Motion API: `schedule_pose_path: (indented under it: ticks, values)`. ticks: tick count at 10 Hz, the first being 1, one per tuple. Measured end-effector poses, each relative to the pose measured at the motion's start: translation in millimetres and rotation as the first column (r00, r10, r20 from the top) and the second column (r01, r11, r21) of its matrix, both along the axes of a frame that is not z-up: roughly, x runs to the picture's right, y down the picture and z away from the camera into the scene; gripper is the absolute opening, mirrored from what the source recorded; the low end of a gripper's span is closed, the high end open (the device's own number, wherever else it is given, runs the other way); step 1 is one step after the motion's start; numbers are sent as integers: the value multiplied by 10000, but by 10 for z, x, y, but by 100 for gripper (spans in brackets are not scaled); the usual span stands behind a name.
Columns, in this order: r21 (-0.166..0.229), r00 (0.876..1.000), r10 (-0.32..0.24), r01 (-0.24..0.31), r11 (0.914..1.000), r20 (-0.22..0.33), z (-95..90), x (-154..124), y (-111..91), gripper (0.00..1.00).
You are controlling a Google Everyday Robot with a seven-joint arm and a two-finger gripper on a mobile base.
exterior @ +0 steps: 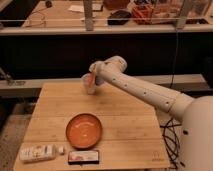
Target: Place the pepper in the ceramic cup
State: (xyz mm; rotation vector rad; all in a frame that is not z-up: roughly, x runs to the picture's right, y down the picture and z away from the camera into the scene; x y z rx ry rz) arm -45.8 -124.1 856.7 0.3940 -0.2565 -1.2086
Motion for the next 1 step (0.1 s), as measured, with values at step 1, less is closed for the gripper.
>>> schedule_pose_path:
  ticks: [1]
  values:
    - [21,9999,145,-145,9999,-43,5,25,-27,3]
